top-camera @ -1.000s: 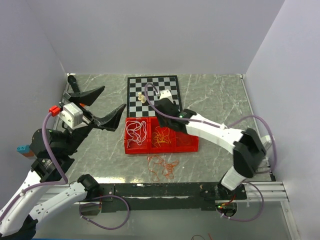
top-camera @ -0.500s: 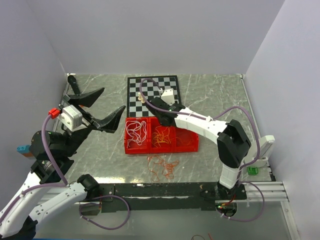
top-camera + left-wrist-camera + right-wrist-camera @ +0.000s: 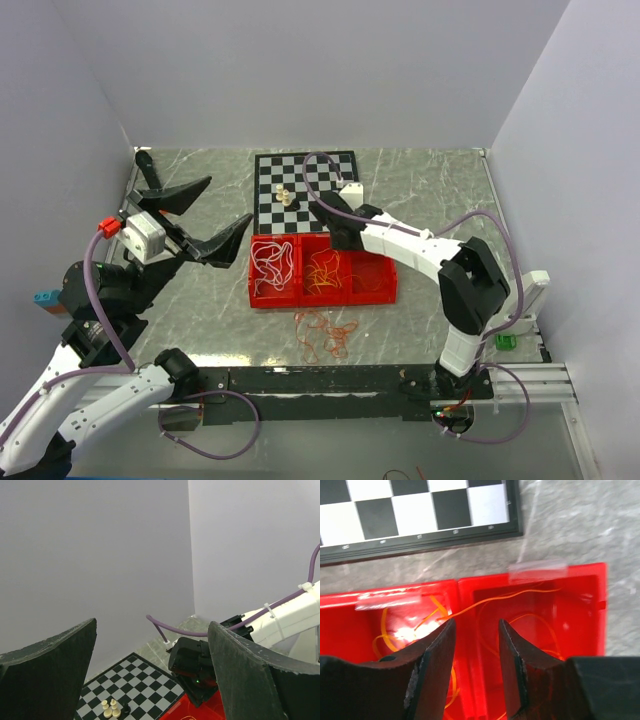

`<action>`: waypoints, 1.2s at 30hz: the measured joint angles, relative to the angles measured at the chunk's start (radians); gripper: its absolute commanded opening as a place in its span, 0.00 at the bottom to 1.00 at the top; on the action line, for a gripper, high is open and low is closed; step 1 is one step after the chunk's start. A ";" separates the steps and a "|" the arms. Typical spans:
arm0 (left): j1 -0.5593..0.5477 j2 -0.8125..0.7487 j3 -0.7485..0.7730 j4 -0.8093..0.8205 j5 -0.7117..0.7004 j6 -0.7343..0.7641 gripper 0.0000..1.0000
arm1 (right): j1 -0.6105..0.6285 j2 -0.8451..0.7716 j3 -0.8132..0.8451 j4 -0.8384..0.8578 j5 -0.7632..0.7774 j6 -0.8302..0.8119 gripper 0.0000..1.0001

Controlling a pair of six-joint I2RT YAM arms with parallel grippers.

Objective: Untangle the cables

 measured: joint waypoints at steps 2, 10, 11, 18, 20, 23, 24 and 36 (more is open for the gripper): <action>0.000 0.000 0.000 -0.001 0.002 0.000 0.97 | 0.000 -0.013 -0.012 0.019 -0.023 0.006 0.41; 0.000 -0.001 0.000 -0.001 0.011 0.000 0.97 | -0.002 -0.072 -0.036 0.064 -0.076 0.035 0.41; 0.000 -0.001 0.000 -0.001 0.011 0.000 0.96 | -0.003 -0.068 -0.027 0.060 -0.076 0.042 0.41; 0.000 -0.009 -0.003 -0.005 0.016 0.000 0.97 | -0.011 -0.007 0.066 0.019 -0.060 0.092 0.37; 0.000 -0.010 -0.003 -0.006 0.017 0.000 0.96 | -0.011 0.010 0.080 0.001 -0.048 0.103 0.36; 0.000 -0.014 -0.004 -0.006 0.017 0.000 0.97 | -0.012 0.030 0.094 -0.032 -0.030 0.120 0.36; 0.000 -0.015 -0.004 -0.006 0.017 0.000 0.97 | -0.012 0.034 0.097 -0.041 -0.024 0.125 0.36; 0.000 -0.020 -0.011 -0.016 0.017 0.000 0.97 | -0.040 0.040 0.095 -0.055 -0.026 0.159 0.36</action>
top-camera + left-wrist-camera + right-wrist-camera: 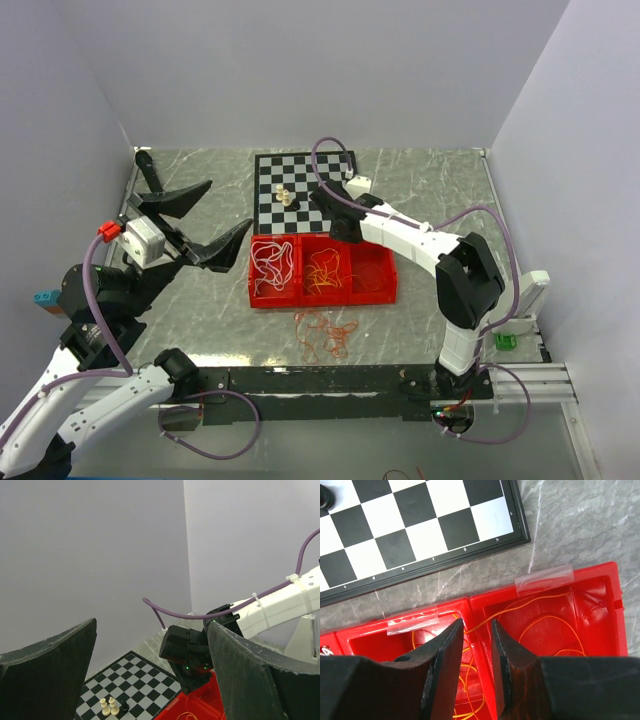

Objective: Untangle the cables

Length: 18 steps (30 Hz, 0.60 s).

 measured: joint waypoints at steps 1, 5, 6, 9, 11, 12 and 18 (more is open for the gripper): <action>0.000 0.000 0.000 -0.001 0.000 0.000 0.97 | -0.002 0.002 0.000 0.001 -0.005 0.002 0.36; 0.000 0.000 0.000 -0.001 0.000 0.000 0.97 | -0.009 0.019 0.000 0.009 -0.019 0.010 0.38; 0.000 0.000 0.000 -0.001 0.000 0.000 0.97 | -0.010 0.026 -0.001 0.010 -0.023 0.012 0.38; 0.000 0.000 0.000 -0.001 0.000 0.000 0.97 | -0.011 0.035 -0.011 0.022 -0.028 0.015 0.34; 0.000 0.000 0.000 -0.001 0.000 0.000 0.97 | -0.013 0.035 -0.011 0.023 -0.030 0.017 0.26; 0.000 0.000 0.000 -0.001 0.000 0.000 0.97 | -0.013 0.035 -0.011 0.023 -0.030 0.017 0.20; 0.000 0.000 -0.002 -0.001 0.000 0.000 0.96 | -0.014 0.014 -0.034 0.045 -0.020 0.021 0.00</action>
